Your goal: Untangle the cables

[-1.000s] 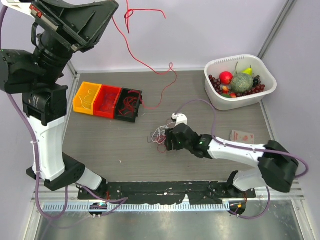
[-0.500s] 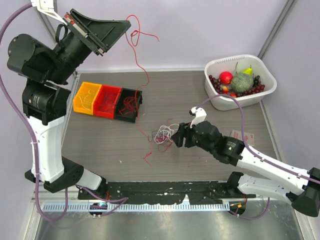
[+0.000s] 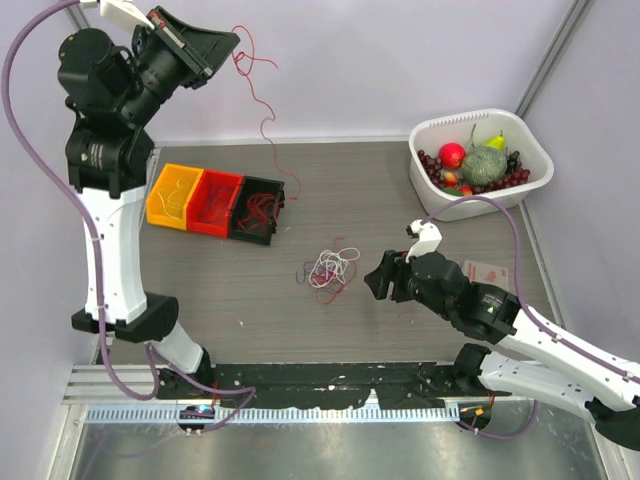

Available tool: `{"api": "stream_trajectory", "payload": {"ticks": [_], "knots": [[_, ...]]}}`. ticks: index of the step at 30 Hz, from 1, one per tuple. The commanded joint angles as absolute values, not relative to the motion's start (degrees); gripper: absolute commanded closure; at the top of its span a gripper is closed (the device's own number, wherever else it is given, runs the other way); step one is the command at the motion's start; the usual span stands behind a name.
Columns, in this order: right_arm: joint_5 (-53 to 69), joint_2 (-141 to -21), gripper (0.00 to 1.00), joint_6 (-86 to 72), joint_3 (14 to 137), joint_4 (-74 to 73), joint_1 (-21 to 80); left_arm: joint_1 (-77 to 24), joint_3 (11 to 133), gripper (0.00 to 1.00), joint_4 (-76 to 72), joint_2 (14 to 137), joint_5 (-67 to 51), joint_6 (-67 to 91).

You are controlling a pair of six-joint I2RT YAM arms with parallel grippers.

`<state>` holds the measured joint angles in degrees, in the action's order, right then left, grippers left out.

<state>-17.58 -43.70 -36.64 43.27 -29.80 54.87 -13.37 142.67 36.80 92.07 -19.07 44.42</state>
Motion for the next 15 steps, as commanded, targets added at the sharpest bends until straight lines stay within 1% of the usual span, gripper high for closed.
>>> {"api": "stream_trajectory", "payload": {"ticks": [1, 4, 7, 12, 15], "knots": [[-20.39, -42.19, 0.35, -38.58, 44.38, -31.81, 54.76, -9.41, 146.16, 1.0, 35.78, 96.15, -20.21, 45.17], [-20.39, -42.45, 0.35, -38.58, 44.82, -32.34, 54.67, -6.95, 145.38, 1.0, 35.68, 97.56, -21.18, 47.19], [-20.48, -42.71, 0.35, -38.15, 45.88, -33.04, 54.76, -4.58, 141.69, 1.0, 35.86, 97.73, -22.06, 48.51], [-21.18, -43.59, 0.35, -37.79, 46.49, -32.96, 54.67, -3.08, 137.12, 1.0, 37.26, 99.22, -23.99, 49.13], [-20.4, -44.47, 0.35, -37.62, 46.58, -32.7, 54.67, -3.08, 131.59, 1.0, 37.53, 98.53, -23.91, 48.43]]}}
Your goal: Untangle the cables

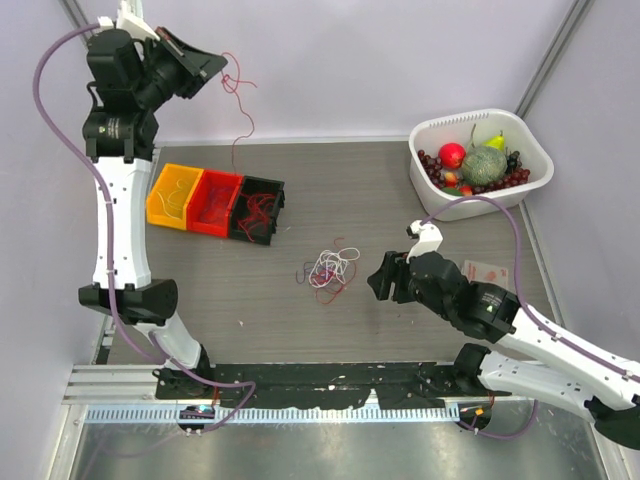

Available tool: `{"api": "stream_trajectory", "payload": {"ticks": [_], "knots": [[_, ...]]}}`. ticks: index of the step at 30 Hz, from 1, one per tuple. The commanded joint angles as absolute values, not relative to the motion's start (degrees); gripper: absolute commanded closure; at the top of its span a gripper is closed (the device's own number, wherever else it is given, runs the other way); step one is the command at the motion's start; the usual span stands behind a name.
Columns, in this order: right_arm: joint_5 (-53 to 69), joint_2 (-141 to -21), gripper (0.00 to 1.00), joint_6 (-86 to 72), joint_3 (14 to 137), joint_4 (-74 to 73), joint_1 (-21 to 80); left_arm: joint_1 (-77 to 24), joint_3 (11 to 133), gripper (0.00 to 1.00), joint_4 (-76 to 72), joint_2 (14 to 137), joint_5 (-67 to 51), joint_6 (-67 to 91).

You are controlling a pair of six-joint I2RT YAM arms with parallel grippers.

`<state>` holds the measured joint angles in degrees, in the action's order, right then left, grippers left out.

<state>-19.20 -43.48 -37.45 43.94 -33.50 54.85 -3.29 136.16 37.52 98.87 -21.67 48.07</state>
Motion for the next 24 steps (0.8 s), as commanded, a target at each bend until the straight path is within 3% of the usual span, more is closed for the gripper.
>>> {"api": "stream_trajectory", "payload": {"ticks": [1, 9, 17, 24], "knots": [[-20.3, -45.08, 0.35, -37.18, 46.84, -32.7, 54.58, -3.16, 129.22, 1.0, 37.62, 98.0, -23.82, 48.51], [-20.65, -45.88, 0.35, -36.3, 47.29, -32.87, 54.58, -3.08, 103.74, 1.0, 29.72, 91.59, -18.28, 45.09], [-18.81, -48.95, 0.35, -35.69, 47.81, -32.17, 54.05, -4.22, 86.16, 1.0, 30.15, 90.35, -11.97, 39.03], [-16.63, -51.06, 0.35, -35.59, 48.07, -30.58, 51.95, -6.76, 85.51, 1.0, 31.55, 97.37, -7.04, 32.44]]}}
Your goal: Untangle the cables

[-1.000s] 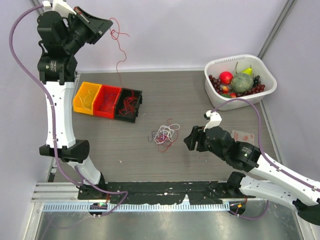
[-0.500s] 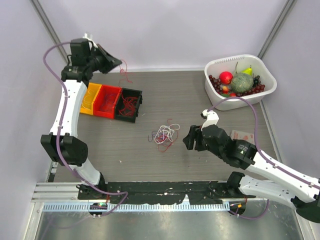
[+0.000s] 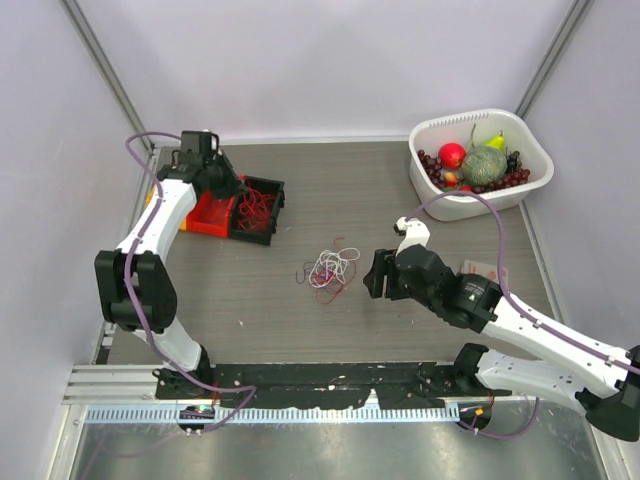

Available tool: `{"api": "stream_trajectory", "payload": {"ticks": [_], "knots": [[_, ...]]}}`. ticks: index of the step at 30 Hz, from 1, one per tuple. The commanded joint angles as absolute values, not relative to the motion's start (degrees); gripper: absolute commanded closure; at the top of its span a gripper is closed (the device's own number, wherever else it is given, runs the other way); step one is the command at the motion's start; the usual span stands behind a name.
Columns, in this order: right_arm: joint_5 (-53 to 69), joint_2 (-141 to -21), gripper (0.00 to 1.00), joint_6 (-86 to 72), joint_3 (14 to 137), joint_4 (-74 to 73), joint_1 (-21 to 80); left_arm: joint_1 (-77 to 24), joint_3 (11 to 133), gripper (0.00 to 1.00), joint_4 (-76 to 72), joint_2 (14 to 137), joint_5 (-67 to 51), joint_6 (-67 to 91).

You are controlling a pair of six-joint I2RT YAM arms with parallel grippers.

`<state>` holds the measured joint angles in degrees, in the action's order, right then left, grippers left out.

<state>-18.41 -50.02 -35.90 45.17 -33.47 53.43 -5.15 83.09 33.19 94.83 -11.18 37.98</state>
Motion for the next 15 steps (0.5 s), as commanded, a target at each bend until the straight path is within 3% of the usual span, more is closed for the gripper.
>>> {"api": "stream_trajectory", "payload": {"ticks": [1, 8, 12, 13, 15], "knots": [[-16.09, -51.5, 0.35, -35.68, 48.25, -30.76, 51.94, -7.38, 86.13, 1.0, 31.73, 98.69, -5.64, 31.3], [-17.48, -48.87, 0.35, -36.21, 46.76, -31.99, 51.59, -9.75, 92.1, 1.0, 33.21, 108.7, 2.08, 28.22], [-16.0, -48.95, 0.36, -37.61, 48.25, -33.66, 50.8, -9.76, 100.61, 1.0, 41.45, 116.7, 1.32, 26.55], [-15.82, -48.87, 0.36, -37.79, 48.16, -34.18, 50.8, -9.84, 102.64, 0.98, 43.05, 117.41, 1.32, 26.11], [-15.91, -48.43, 0.36, -38.41, 47.47, -34.54, 50.8, -9.93, 102.75, 0.82, 43.51, 116.11, 2.37, 26.02]]}}
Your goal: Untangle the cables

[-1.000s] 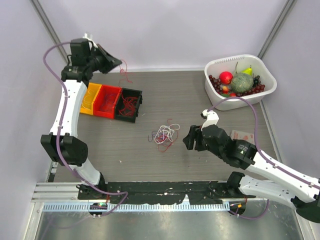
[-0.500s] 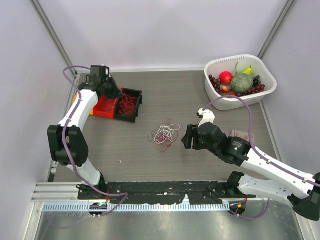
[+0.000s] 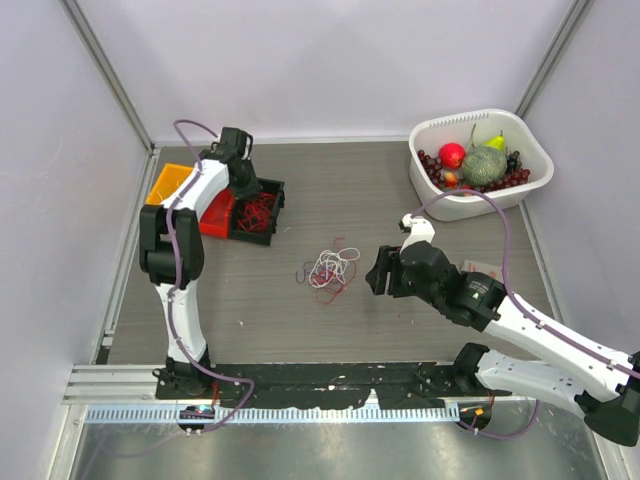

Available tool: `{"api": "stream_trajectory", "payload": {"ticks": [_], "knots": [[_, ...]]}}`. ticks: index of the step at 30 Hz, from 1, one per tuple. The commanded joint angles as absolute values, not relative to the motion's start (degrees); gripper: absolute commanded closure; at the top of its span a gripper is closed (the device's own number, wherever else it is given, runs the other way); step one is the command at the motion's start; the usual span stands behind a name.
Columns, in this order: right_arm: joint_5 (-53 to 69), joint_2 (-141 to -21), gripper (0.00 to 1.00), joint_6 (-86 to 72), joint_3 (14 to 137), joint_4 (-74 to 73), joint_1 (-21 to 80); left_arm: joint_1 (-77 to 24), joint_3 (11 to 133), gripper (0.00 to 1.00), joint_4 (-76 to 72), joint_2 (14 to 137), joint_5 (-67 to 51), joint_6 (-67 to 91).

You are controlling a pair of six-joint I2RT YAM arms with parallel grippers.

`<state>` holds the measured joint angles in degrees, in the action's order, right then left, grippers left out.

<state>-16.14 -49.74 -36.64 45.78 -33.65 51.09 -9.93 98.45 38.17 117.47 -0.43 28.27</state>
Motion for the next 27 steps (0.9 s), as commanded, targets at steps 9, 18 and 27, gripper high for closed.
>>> {"api": "stream_trajectory", "payload": {"ticks": [9, 18, 27], "knots": [[-11.61, -53.43, 0.36, -39.12, 45.18, -28.93, 50.45, -10.46, 95.91, 0.4, 46.67, 98.02, 0.26, 28.65], [-0.81, -71.6, 0.36, -36.65, 51.33, -27.07, 44.83, -22.91, 68.67, 0.52, 37.8, 77.01, -18.37, 32.69], [13.79, -77.16, 0.37, -39.29, 50.01, -19.86, 35.61, -35.24, 57.56, 0.57, 22.94, 79.52, -17.85, 41.32]]}}
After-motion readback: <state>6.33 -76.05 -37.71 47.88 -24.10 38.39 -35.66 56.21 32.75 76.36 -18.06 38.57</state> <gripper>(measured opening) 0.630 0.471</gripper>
